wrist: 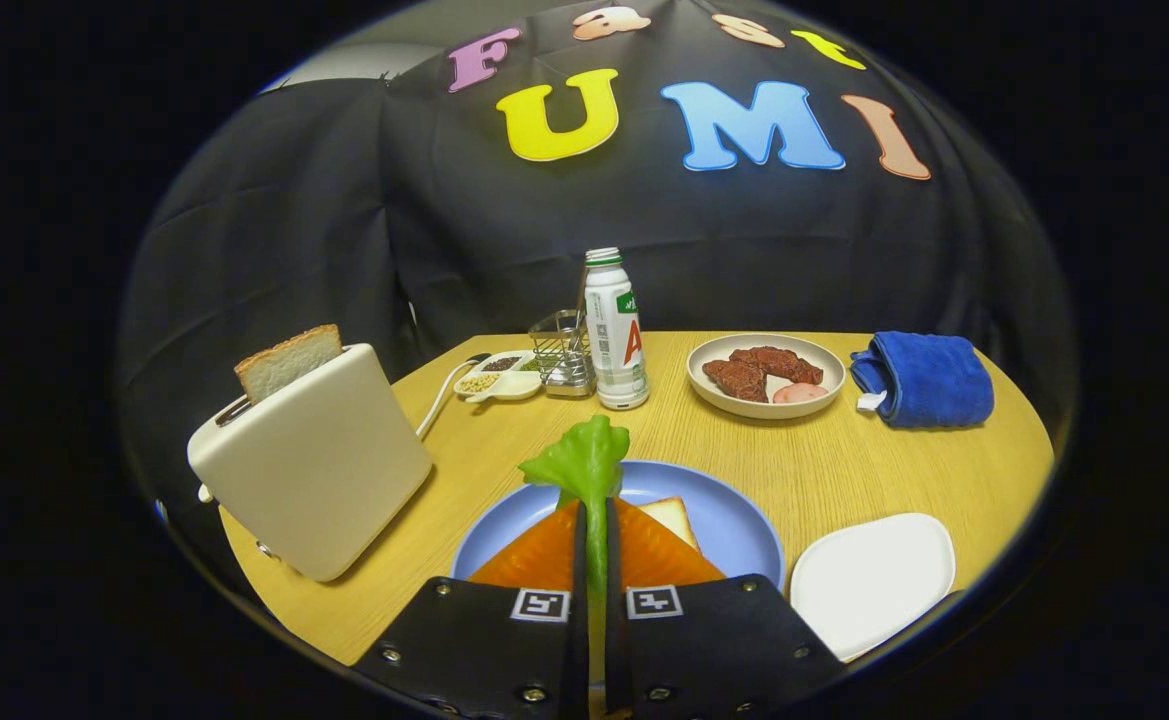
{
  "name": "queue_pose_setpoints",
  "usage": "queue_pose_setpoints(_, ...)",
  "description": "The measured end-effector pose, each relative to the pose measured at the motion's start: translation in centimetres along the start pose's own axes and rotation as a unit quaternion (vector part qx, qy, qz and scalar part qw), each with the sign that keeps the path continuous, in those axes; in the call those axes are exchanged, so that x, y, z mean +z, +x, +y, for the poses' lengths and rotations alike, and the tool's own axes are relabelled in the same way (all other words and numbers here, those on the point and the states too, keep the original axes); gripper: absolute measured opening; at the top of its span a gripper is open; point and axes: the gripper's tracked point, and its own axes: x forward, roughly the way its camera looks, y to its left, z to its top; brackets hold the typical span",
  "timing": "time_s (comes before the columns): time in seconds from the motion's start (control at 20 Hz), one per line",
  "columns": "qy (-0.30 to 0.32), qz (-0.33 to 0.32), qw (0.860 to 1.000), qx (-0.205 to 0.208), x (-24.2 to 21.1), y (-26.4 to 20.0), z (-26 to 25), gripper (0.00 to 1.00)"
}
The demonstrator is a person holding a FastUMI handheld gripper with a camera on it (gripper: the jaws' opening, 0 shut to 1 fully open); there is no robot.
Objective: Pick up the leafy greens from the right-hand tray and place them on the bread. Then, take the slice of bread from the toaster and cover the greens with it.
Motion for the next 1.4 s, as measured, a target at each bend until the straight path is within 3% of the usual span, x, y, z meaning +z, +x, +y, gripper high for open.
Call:
queue_pose_setpoints(0.3,0.002,-0.018,1.0,-0.009,1.2,-0.4,-0.4,0.21)
queue_pose_setpoints(0.8,-0.026,-0.063,0.997,-0.021,4.4,-2.7,1.2,0.21)
queue_pose_setpoints(1.15,-0.043,-0.129,0.99,0.02,8.3,-5.3,9.0,0.22)
queue_pose_setpoints(1.4,-0.058,-0.152,0.983,0.081,9.0,-6.4,17.1,0.22)
